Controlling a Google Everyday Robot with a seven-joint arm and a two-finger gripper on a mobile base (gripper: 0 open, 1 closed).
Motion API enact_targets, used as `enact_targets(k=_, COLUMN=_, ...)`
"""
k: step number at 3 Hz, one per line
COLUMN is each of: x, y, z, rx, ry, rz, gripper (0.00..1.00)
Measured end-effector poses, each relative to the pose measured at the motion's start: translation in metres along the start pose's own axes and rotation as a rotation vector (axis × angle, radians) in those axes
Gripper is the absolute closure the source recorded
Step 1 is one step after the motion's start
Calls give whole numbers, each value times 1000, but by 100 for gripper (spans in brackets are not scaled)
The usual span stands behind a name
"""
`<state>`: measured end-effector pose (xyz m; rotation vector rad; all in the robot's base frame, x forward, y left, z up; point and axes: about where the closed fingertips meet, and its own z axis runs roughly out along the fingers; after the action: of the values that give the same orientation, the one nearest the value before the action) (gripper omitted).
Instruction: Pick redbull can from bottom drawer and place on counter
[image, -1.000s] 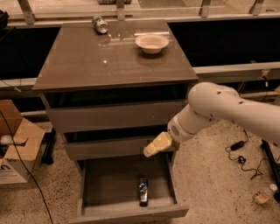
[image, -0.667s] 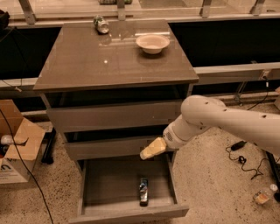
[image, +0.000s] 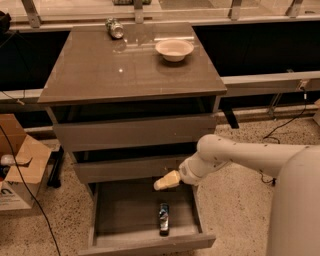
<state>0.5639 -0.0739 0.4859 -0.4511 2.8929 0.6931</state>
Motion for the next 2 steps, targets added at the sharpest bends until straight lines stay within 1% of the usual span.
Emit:
enact_targets(k=1, x=7, y=-4, z=16, rx=-8, ry=23, rz=12, gripper=0)
enact_targets(k=2, x=6, y=-4, z=25, rx=-6, ry=43, rz=17, gripper=0)
